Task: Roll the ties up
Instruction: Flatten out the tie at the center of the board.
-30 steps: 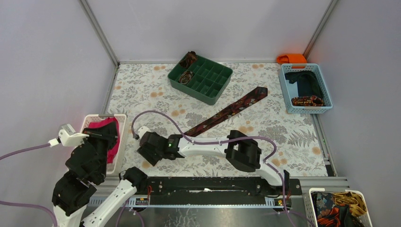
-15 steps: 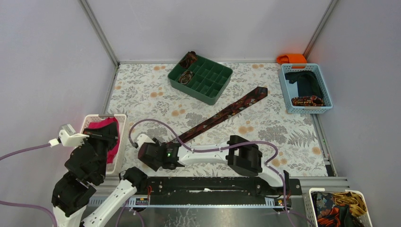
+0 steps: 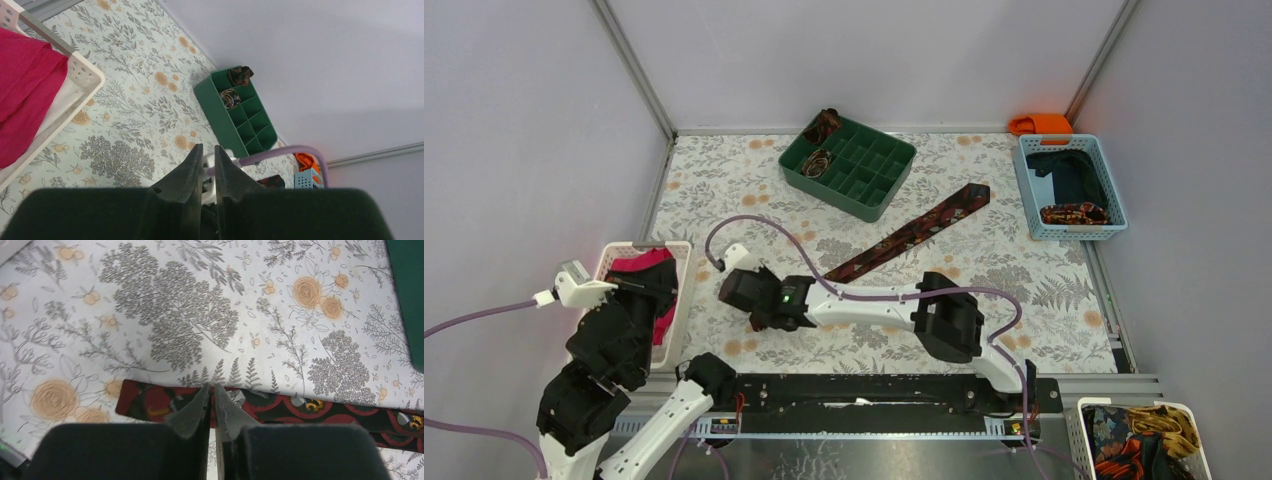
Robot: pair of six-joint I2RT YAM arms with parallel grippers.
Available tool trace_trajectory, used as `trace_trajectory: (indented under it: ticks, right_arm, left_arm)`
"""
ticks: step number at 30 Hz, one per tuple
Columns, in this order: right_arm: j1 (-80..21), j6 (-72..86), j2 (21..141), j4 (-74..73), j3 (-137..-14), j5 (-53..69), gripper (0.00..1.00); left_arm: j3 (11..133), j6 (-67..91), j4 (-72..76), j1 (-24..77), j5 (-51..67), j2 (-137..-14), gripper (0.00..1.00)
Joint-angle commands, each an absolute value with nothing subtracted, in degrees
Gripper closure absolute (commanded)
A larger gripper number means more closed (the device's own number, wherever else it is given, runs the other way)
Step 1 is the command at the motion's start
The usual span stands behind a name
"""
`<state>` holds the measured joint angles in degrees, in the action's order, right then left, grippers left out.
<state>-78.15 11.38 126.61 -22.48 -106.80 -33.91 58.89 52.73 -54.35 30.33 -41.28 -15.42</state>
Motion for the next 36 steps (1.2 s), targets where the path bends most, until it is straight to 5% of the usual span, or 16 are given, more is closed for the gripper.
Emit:
trace_trajectory:
  ticks: [1,23,27,31,36]
  right_arm:
    - [-76.73,12.54,128.20,-23.52,-108.96,-32.18,0.89]
    - [-76.76,19.75,131.40,-21.46,-101.27,-16.86,0.93]
    - [-76.79,18.00,130.12,-22.91,-103.36,-22.90,0.84]
    - [-76.82,16.68,127.08,-23.21,-104.97,-28.58,0.59]
    - [-77.79,16.44,123.24,-24.03,-105.24,-28.54,0.53]
  left_arm:
    - [58.02,51.33,-53.35,30.05,-41.48,-15.45,0.80]
    - [56.85,51.66,-53.47,30.06,-41.01,-15.82,0.78]
    - [56.89,51.90,-53.47,29.98,-40.46,-16.19,0.78]
    - [58.39,51.55,-53.45,30.06,-40.61,-16.44,0.78]
    - [60.12,51.31,-53.67,30.06,-41.68,-17.14,0.76]
